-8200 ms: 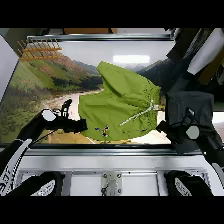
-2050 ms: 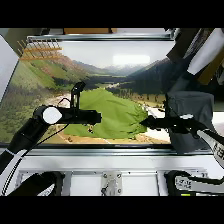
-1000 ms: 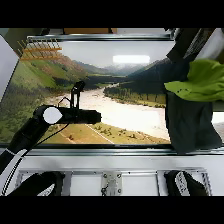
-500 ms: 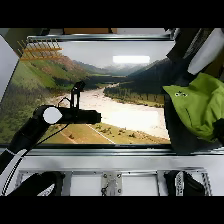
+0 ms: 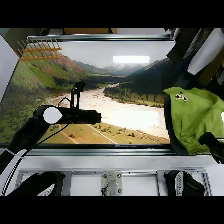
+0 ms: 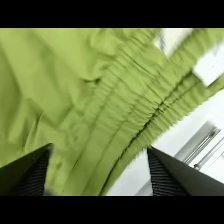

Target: Fold the clothes and pants, and hang the long-sleeved shirts on hangers.

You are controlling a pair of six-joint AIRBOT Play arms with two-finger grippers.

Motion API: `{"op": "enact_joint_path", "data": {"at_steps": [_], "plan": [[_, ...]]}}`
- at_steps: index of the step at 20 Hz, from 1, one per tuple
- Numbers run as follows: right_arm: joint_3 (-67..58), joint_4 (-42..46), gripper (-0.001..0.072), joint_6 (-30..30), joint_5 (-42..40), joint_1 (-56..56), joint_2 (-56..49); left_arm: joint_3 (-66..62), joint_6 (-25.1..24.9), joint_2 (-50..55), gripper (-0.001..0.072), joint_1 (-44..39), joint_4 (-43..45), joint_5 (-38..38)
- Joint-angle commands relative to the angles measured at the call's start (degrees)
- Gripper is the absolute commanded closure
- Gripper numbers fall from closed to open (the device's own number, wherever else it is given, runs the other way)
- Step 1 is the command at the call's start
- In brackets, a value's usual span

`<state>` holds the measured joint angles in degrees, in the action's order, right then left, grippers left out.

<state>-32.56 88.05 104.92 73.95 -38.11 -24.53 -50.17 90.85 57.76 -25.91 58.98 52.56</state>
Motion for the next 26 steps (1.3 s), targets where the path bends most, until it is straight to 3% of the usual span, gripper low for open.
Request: {"op": "enact_joint_path", "data": {"at_steps": [1, 4, 10, 16, 24, 25, 26], "plan": [[-2.2, 1.4, 0.0069, -11.3, -3.1, 0.0, 0.1, 0.0, 0.0, 0.0, 0.0702, 0.1, 0.0, 0.0], [-9.7, -1.2, 0.0068, -17.8, -6.8, 0.8, 0.1, 0.0, 0.0, 0.0, 0.0702, 0.1, 0.0, 0.0], [-13.3, -29.0, 0.0069, -27.9, -9.1, 17.5, -3.4, 0.0, 0.0, 0.0, 0.0702, 0.1, 0.0, -0.3], [-13.3, -28.5, 0.0069, -28.3, -9.0, 34.4, -14.7, 0.0, 0.0, 0.0, 0.0702, 0.1, -0.1, -0.1], [-13.3, -28.8, 0.0072, -28.2, -9.0, 36.2, -18.3, 0.0, 0.0, 0.0, 0.0702, 0.1, -0.1, -0.2], [-13.3, -28.8, 0.0157, -28.2, -9.0, 36.2, -18.3, 0.0, 0.0, 0.0, 0.0702, 0.1, -0.1, -0.2], [-13.3, -28.8, 0.0418, -28.2, -9.0, 36.2, -18.3, 0.0, 0.0, 0.0, 0.0702, 0.1, -0.1, -0.2]]}}
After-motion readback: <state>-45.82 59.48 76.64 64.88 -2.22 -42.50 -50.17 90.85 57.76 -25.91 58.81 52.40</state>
